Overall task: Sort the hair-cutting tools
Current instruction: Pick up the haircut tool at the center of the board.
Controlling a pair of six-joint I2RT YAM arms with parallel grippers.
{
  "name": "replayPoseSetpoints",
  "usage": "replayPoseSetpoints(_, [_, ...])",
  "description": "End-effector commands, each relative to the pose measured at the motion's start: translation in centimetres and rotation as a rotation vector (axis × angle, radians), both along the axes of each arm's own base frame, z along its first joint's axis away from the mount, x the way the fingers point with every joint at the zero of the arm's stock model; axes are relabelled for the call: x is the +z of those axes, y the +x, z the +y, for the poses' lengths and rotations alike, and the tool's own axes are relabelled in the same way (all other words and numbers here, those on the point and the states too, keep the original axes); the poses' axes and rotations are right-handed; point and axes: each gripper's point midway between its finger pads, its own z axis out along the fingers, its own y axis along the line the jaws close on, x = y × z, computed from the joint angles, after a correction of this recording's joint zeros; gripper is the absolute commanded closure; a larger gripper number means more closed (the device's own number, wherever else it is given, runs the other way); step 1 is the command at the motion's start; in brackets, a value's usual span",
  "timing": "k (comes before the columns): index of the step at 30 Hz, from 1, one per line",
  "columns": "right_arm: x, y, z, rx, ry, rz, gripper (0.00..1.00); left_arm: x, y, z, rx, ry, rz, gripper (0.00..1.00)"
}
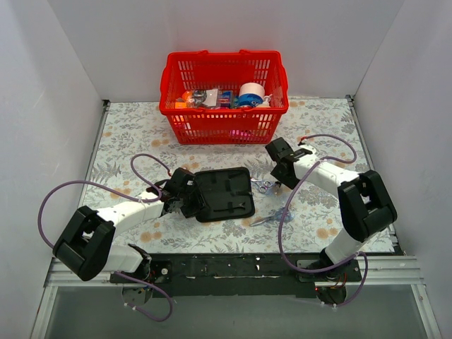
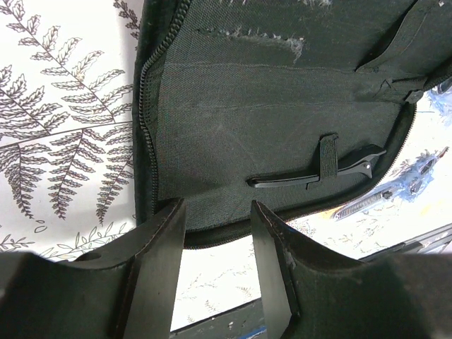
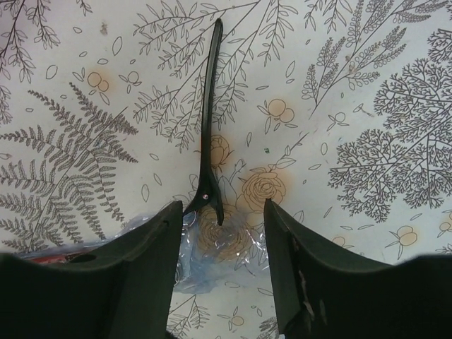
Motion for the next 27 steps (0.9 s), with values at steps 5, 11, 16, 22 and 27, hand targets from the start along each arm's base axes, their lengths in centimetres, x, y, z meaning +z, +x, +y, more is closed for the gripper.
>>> replayPoseSetpoints(5, [-0.7, 1.7, -0.7, -0.046, 0.013, -0.016, 0.46, 0.1, -0.5, 0.1, -0.016, -0.003, -0.006, 0.59])
replayPoseSetpoints(11, [-2.2, 2.0, -0.1, -0.038, 0.03, 0.011, 0.47, 0.0, -0.2, 0.0, -0.017, 0.004, -0.003, 0.59])
replayPoseSetpoints(16, [-3.0, 2.4, 0.4, -0.024, 0.039, 0.024, 0.52, -0.1, -0.3, 0.0, -0.017, 0.009, -0.001, 0.59])
replayPoseSetpoints(22, [-3.1, 2.5, 0.3, -0.014, 0.028, 0.027, 0.8, -0.3, -0.1, 0.1, -0.013, 0.015, 0.006, 0.59])
replayPoseSetpoints(27, [-3.2, 1.9, -0.2, -0.013, 0.013, 0.031, 0.99, -0.2, -0.1, 0.0, -0.005, 0.017, 0.008, 0.59])
